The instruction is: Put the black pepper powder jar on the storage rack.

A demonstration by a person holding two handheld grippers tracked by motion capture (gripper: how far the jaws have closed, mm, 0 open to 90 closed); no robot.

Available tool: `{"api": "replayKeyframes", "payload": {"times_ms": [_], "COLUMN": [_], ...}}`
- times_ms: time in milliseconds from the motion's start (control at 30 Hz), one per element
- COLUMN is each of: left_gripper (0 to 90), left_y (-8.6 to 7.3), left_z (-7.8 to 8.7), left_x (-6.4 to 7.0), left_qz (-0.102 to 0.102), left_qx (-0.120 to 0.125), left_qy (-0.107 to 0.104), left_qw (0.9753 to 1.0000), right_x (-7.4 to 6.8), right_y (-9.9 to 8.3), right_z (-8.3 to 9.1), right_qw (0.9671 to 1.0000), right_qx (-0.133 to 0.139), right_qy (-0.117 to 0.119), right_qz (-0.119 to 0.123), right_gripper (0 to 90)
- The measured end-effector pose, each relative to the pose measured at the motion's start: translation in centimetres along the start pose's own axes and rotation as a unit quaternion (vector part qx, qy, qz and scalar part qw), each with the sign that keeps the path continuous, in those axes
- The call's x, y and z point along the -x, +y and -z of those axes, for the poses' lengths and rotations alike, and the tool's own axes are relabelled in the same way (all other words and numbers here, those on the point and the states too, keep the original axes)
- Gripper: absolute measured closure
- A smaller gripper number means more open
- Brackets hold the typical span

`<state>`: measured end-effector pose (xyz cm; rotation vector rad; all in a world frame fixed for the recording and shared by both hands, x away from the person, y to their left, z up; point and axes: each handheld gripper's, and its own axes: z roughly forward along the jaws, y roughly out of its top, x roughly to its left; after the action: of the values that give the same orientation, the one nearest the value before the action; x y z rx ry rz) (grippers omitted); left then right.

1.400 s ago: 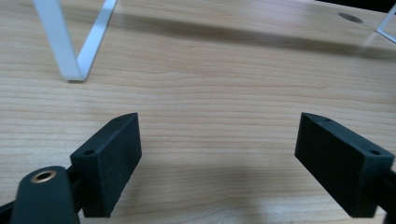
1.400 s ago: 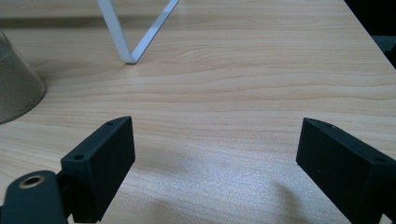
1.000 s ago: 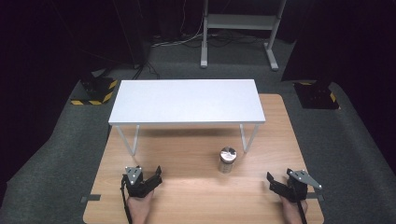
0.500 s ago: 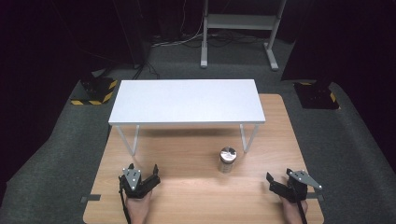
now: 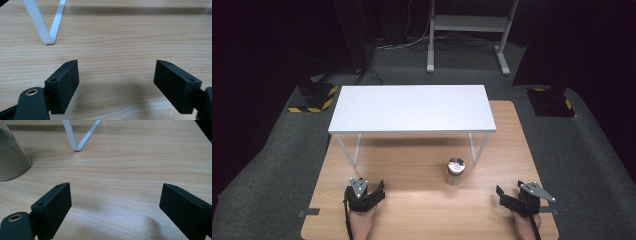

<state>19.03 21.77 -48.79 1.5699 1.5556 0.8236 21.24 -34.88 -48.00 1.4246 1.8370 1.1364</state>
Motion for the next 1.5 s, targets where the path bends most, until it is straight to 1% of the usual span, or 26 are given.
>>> {"api": "replayKeyframes", "payload": {"times_ms": [33,67,100,133,167,200,267,433,533,600,633,667,733,833,933,1000,1067,1100,1233,1300,1400,1500], "left_gripper": [20.6,20.6,20.6,20.6,20.6,20.6,20.6,20.4,20.3,20.1,20.0,20.0,19.8,19.8,19.8,19.7,19.7,19.7,19.6,19.5,19.4,19.4], "left_y": [0.0,0.1,0.2,0.2,0.3,0.3,0.3,0.3,0.3,0.2,0.2,0.2,0.2,0.2,0.2,0.3,0.3,0.3,0.3,0.3,0.3,0.3], "left_z": [0.0,-0.1,-0.1,-0.2,-0.2,-0.2,-0.2,-0.2,-0.2,-0.2,-0.2,-0.2,-0.2,-0.2,-0.3,-0.3,-0.3,-0.3,-0.3,-0.3,-0.3,-0.3], "left_x": [0.0,0.0,-0.1,-0.1,-0.2,-0.2,-0.2,-0.3,-0.3,-0.2,-0.2,-0.2,-0.2,-0.2,-0.3,-0.3,-0.3,-0.3,-0.3,-0.3,-0.3,-0.3], "left_qz": [0.004,0.007,0.011,0.013,0.014,0.013,0.014,0.015,0.016,0.018,0.018,0.019,0.02,0.021,0.022,0.021,0.022,0.022,0.022,0.022,0.022,0.022], "left_qx": [0.0,-0.001,-0.004,-0.005,-0.006,-0.006,-0.006,-0.006,-0.006,-0.005,-0.005,-0.005,-0.005,-0.004,-0.004,-0.005,-0.006,-0.006,-0.005,-0.005,-0.006,-0.006], "left_qy": [0.001,0.002,0.002,0.002,0.001,0.0,-0.001,-0.002,-0.001,0.0,0.0,0.001,0.001,0.001,0.001,0.001,0.001,0.001,0.001,0.001,0.0,-0.001], "left_qw": [1.0,1.0,0.9999,0.9999,0.9999,0.9999,0.9999,0.9999,0.9999,0.9998,0.9998,0.9998,0.9998,0.9998,0.9998,0.9998,0.9997,0.9997,0.9997,0.9997,0.9997,0.9997], "right_x": [0.2,0.5,0.9,1.4,1.8,1.9,2.0,0.9,0.3,-0.1,-0.1,-0.5,-0.9,-1.5,-2.3,-3.1,-3.9,-4.2,-5.5,-6.0,-6.7,-7.1], "right_y": [0.0,0.0,-0.1,0.0,0.1,0.2,0.4,1.5,2.6,3.5,3.5,4.1,4.9,5.6,6.5,7.1,7.7,7.9,9.1,9.6,10.3,10.8], "right_z": [0.0,0.1,0.1,0.1,0.1,0.1,0.0,-0.5,-1.0,-1.3,-1.3,-1.5,-1.8,-2.2,-3.0,-3.6,-4.3,-4.7,-6.4,-7.2,-8.1,-8.7], "right_qw": [1.0,0.9999,0.9994,0.9985,0.9972,0.9958,0.9928,0.9874,0.9824,0.9793,0.9793,0.9771,0.9744,0.9716,0.968,0.9657,0.9641,0.9638,0.9644,0.9638,0.9631,0.9634], "right_qx": [-0.001,0.0,0.004,0.002,-0.003,-0.007,-0.011,-0.018,-0.019,-0.019,-0.019,-0.018,-0.015,-0.013,-0.021,-0.029,-0.036,-0.038,-0.054,-0.062,-0.072,-0.077], "right_qy": [0.005,0.016,0.032,0.054,0.075,0.091,0.118,0.151,0.172,0.184,0.184,0.192,0.201,0.21,0.22,0.221,0.22,0.22,0.212,0.211,0.207,0.204], "right_qz": [0.0,-0.003,-0.008,-0.009,-0.001,0.007,0.017,0.043,0.07,0.081,0.081,0.09,0.1,0.108,0.118,0.132,0.143,0.145,0.149,0.151,0.156,0.155], "right_gripper": [10.2,9.4,8.6,8.5,8.5,8.4,8.4,8.2,7.9,7.8,7.8,7.8,7.8,7.8,7.9,7.9,7.9,7.9,7.9,7.9,7.9,8.0]}}
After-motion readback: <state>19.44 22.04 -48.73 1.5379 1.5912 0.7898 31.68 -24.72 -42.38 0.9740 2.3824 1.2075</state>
